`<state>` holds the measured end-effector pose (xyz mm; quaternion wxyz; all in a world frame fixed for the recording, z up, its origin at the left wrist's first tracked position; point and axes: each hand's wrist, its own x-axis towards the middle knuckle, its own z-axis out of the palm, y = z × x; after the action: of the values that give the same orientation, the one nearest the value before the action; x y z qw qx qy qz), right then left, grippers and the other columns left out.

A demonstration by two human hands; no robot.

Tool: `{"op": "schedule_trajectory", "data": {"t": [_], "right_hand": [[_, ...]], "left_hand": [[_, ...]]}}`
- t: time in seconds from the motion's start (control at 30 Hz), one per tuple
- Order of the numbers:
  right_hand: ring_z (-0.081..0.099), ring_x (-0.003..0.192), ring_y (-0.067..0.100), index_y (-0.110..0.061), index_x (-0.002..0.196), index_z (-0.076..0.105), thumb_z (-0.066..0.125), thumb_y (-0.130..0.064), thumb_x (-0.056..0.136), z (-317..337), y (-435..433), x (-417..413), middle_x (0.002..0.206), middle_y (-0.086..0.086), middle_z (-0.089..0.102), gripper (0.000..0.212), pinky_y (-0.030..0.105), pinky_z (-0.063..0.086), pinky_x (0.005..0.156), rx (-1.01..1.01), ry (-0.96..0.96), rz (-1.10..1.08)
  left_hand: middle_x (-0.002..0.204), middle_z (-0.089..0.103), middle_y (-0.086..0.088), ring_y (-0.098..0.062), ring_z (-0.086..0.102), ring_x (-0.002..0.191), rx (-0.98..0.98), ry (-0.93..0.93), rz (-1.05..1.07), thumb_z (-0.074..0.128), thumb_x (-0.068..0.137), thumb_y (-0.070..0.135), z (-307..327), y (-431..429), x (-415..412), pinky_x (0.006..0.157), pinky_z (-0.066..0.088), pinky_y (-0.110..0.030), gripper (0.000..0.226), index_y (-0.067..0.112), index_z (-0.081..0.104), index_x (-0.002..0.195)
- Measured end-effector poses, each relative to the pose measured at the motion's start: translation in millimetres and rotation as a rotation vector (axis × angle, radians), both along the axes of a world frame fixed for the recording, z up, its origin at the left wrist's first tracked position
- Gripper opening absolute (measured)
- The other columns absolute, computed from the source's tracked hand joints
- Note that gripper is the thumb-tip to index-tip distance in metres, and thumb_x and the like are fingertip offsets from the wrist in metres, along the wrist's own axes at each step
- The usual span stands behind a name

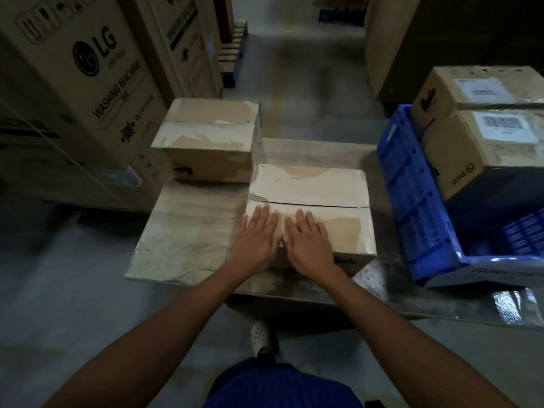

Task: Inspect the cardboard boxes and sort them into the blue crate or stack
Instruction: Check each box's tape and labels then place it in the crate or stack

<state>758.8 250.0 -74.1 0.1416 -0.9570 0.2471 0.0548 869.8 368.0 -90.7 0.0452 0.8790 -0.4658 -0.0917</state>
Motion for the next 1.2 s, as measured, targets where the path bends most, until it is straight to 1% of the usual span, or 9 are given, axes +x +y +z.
{"op": "schedule_trajectory", "data": {"t": [0.2, 0.27, 0.37, 0.5, 0.67, 0.8, 0.9, 1.03, 1.2], "right_hand": [[0.037, 0.139, 0.029, -0.027, 0.14, 0.049, 0.041, -0.051, 0.099, 11, -9, 9, 0.152, 0.009, 0.042, 0.048, 0.046, 0.034, 0.109, -0.097, -0.029, 0.018], [0.038, 0.138, 0.031, -0.026, 0.137, 0.05, 0.045, -0.055, 0.096, 18, -16, 19, 0.149, 0.01, 0.042, 0.051, 0.05, 0.034, 0.108, -0.092, -0.005, -0.004], [0.008, 0.155, 0.032, -0.027, 0.158, 0.023, 0.023, -0.066, 0.097, 10, -22, 23, 0.169, 0.011, 0.01, 0.073, 0.059, 0.01, 0.121, -0.064, 0.093, -0.019], [0.005, 0.156, 0.031, -0.028, 0.16, 0.018, 0.0, -0.072, 0.087, 8, -22, 21, 0.17, 0.009, 0.006, 0.088, 0.059, 0.01, 0.122, -0.063, 0.107, -0.003], [0.037, 0.136, 0.028, -0.029, 0.141, 0.046, 0.044, -0.064, 0.094, 25, -43, 38, 0.15, 0.006, 0.041, 0.059, 0.051, 0.036, 0.107, -0.074, 0.044, -0.038], [0.011, 0.154, 0.032, -0.029, 0.159, 0.019, 0.04, -0.062, 0.099, 23, -65, 72, 0.168, 0.008, 0.012, 0.072, 0.056, 0.016, 0.12, -0.066, 0.057, -0.068], [-0.013, 0.155, 0.03, -0.029, 0.161, -0.003, 0.021, -0.066, 0.101, 3, -66, 78, 0.169, 0.006, -0.013, 0.074, 0.058, -0.002, 0.122, -0.042, 0.15, -0.012], [-0.014, 0.155, 0.025, -0.034, 0.161, -0.002, 0.018, -0.071, 0.098, -5, -67, 74, 0.169, 0.001, -0.014, 0.076, 0.055, -0.004, 0.123, -0.036, 0.092, -0.036], [-0.003, 0.156, 0.022, -0.031, 0.161, 0.011, 0.047, -0.061, 0.098, 13, -83, 72, 0.17, 0.001, -0.001, 0.078, 0.048, 0.005, 0.124, 0.116, 0.069, -0.028]], "left_hand": [[0.153, 0.038, -0.021, -0.037, 0.033, 0.141, -0.022, -0.095, -0.129, 0.019, 0.1, 0.047, 11, -12, 22, 0.117, 0.021, -0.049, 0.064, 0.013, 0.037, 0.152], [0.159, 0.026, -0.024, -0.04, 0.022, 0.148, -0.078, -0.077, -0.144, 0.026, 0.102, 0.044, 10, -15, 31, 0.12, 0.014, -0.048, 0.062, 0.012, 0.032, 0.154], [0.167, -0.003, -0.017, -0.031, -0.008, 0.154, -0.024, -0.036, -0.128, 0.02, 0.101, 0.049, 1, -19, 41, 0.122, -0.008, -0.044, 0.066, 0.02, 0.011, 0.16], [0.167, -0.001, -0.016, -0.03, -0.007, 0.154, -0.009, -0.026, -0.133, 0.009, 0.096, 0.056, -2, -18, 47, 0.122, -0.009, -0.043, 0.073, 0.022, 0.012, 0.16], [0.151, 0.038, -0.018, -0.034, 0.033, 0.139, -0.089, -0.09, -0.167, 0.037, 0.099, 0.053, 14, -37, 66, 0.115, 0.024, -0.043, 0.058, 0.018, 0.042, 0.145], [0.167, 0.001, -0.015, -0.031, -0.002, 0.154, -0.123, -0.013, -0.178, 0.034, 0.104, 0.049, 14, -61, 91, 0.125, 0.005, -0.046, 0.067, 0.017, 0.015, 0.159], [0.167, -0.006, -0.013, -0.027, -0.009, 0.154, -0.067, 0.008, -0.151, 0.027, 0.105, 0.051, 4, -64, 98, 0.125, -0.003, -0.042, 0.068, 0.018, 0.006, 0.16], [0.167, -0.005, -0.013, -0.027, -0.009, 0.154, -0.073, 0.002, -0.165, 0.025, 0.104, 0.052, -2, -65, 101, 0.124, -0.003, -0.042, 0.068, 0.018, 0.006, 0.16], [0.167, -0.001, -0.017, -0.031, -0.004, 0.154, -0.019, 0.006, -0.152, 0.024, 0.104, 0.053, 5, -73, 99, 0.125, 0.0, -0.046, 0.069, 0.014, 0.011, 0.159]]}}
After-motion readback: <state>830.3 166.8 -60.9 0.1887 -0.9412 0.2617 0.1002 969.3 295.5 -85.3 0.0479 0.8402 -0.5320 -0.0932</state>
